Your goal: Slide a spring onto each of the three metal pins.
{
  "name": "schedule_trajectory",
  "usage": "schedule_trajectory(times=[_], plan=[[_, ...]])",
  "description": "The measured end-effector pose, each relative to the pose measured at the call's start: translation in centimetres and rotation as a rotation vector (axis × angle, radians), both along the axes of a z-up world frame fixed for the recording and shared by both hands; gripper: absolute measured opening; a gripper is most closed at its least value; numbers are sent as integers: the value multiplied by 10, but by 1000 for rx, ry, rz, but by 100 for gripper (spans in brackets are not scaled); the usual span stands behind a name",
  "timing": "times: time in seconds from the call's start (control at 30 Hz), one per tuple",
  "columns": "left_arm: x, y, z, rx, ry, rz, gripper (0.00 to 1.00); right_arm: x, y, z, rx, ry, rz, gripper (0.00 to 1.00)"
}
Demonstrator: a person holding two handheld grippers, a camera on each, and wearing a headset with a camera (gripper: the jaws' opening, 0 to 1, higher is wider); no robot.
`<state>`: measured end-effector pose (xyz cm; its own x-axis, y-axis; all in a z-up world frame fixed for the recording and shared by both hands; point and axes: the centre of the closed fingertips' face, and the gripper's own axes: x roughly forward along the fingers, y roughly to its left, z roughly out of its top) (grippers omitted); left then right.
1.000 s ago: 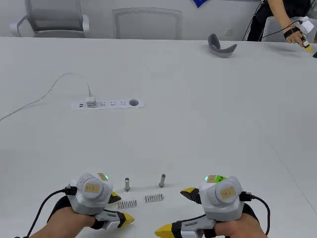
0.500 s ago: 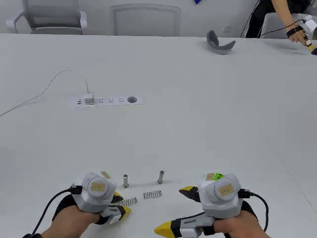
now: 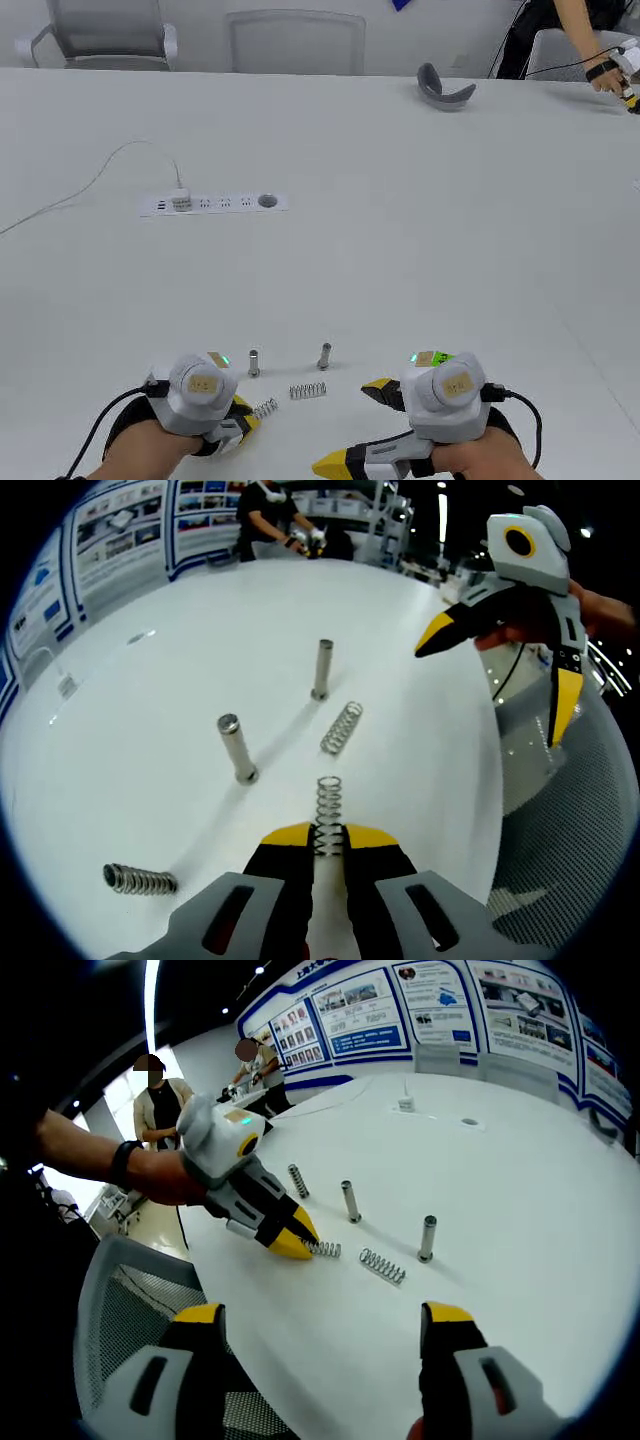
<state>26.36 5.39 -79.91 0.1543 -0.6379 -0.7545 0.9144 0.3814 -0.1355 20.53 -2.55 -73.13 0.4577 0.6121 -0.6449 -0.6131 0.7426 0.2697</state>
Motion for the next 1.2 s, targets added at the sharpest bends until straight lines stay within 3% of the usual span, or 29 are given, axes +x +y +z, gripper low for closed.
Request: schedule_trajectory(times=[0.37, 0.7, 0.87, 1.03, 1.2], plan=[[-1, 18, 17, -18, -14, 24, 11, -4, 5, 0, 12, 3, 6, 80], [-7, 30, 34, -42, -37, 4, 11, -7, 8, 0, 17, 9, 14, 80], [-9, 35, 34, -42, -37, 0, 11, -6, 10, 0, 19, 11, 21, 79], [-12, 35, 46, -59, -50, -6, 11, 4, 15, 5, 39, 2, 15, 77], [-14, 34, 61, -78, -69, -17, 11, 19, 27, 15, 107, -5, -7, 71]])
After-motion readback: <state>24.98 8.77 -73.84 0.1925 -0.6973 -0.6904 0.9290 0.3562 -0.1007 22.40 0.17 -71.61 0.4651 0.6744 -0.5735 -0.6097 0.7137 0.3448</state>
